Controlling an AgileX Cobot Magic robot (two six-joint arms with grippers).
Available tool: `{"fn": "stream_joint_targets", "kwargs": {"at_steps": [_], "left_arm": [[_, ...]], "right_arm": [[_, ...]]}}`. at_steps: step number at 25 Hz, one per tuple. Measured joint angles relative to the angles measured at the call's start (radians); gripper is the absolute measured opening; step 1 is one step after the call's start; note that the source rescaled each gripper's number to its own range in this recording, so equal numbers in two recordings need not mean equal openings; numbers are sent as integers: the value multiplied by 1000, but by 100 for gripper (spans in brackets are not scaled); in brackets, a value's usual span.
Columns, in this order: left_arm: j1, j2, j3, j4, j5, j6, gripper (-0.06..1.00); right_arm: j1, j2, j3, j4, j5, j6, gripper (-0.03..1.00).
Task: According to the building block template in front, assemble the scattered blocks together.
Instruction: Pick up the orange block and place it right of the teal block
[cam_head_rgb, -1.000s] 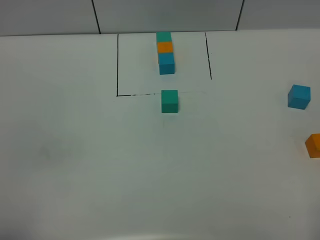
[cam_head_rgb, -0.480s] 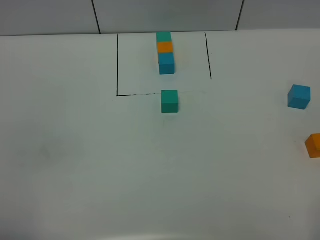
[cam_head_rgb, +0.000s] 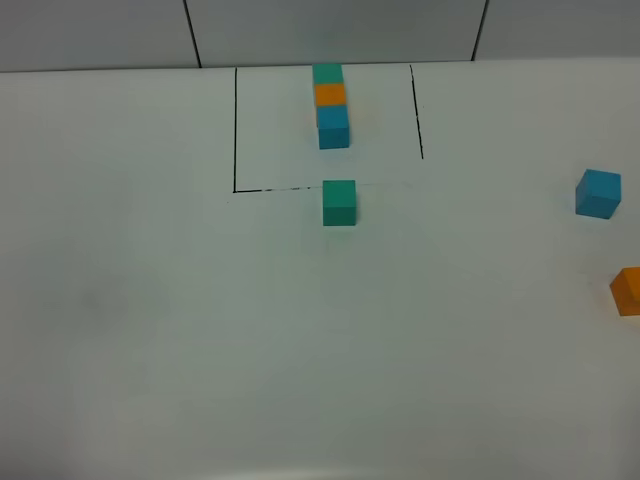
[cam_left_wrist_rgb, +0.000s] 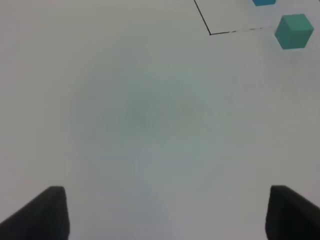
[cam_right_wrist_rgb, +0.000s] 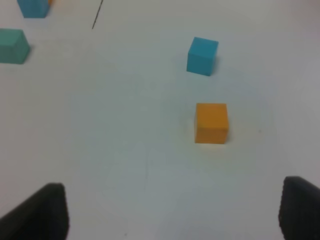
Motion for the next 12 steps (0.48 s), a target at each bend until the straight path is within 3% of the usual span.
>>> {"fn": "stream_joint_targets", "kwargs": {"at_steps": [12], "left_arm": [[0, 0, 0, 0, 0, 0, 79]], "right_arm": [[0, 0, 0, 0, 0, 2, 72]]}}
